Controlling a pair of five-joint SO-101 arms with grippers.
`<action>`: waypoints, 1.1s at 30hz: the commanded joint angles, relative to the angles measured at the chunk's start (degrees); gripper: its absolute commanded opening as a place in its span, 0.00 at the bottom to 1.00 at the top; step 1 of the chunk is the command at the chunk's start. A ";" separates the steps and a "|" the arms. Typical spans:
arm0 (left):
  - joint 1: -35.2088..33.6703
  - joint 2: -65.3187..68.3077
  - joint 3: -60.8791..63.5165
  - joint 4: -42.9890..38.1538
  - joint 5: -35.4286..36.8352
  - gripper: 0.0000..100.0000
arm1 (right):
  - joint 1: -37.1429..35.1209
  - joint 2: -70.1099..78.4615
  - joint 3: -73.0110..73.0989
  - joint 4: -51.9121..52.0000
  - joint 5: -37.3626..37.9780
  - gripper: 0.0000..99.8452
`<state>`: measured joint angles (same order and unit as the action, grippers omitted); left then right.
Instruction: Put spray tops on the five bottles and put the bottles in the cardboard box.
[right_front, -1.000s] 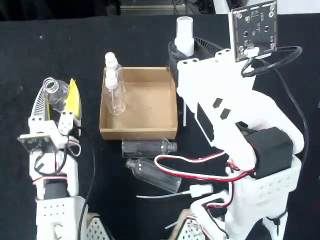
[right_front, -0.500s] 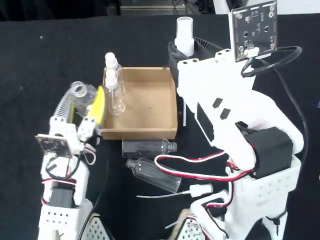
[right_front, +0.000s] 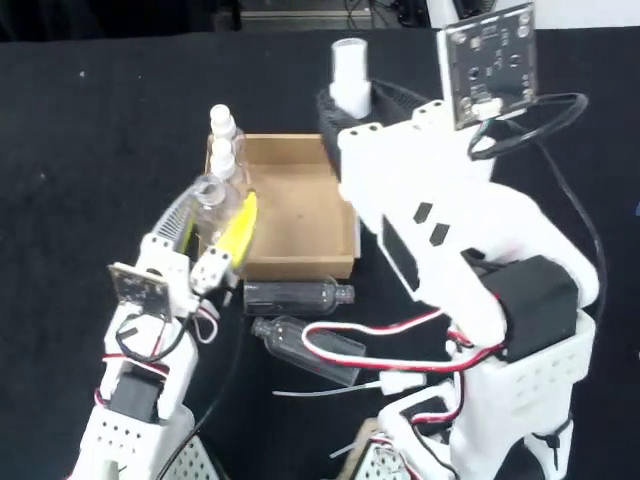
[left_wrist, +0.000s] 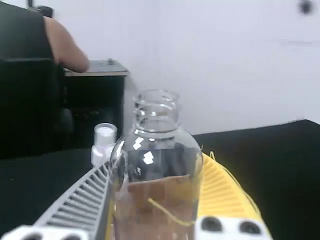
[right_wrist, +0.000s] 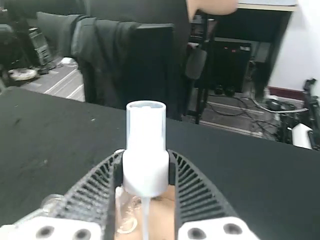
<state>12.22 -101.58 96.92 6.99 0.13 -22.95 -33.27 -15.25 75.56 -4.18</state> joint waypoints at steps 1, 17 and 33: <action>4.79 0.09 0.57 0.53 0.62 0.06 | -4.31 -2.07 -2.33 -0.35 -0.53 0.01; 5.67 0.09 0.57 0.35 0.62 0.06 | -10.46 -13.41 24.40 -30.33 -0.35 0.01; 5.58 0.09 0.57 0.44 0.62 0.06 | -10.73 -34.68 49.54 -57.93 -0.44 0.01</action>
<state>17.23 -101.58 96.92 7.43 0.13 -32.79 -68.18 34.24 19.30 -4.26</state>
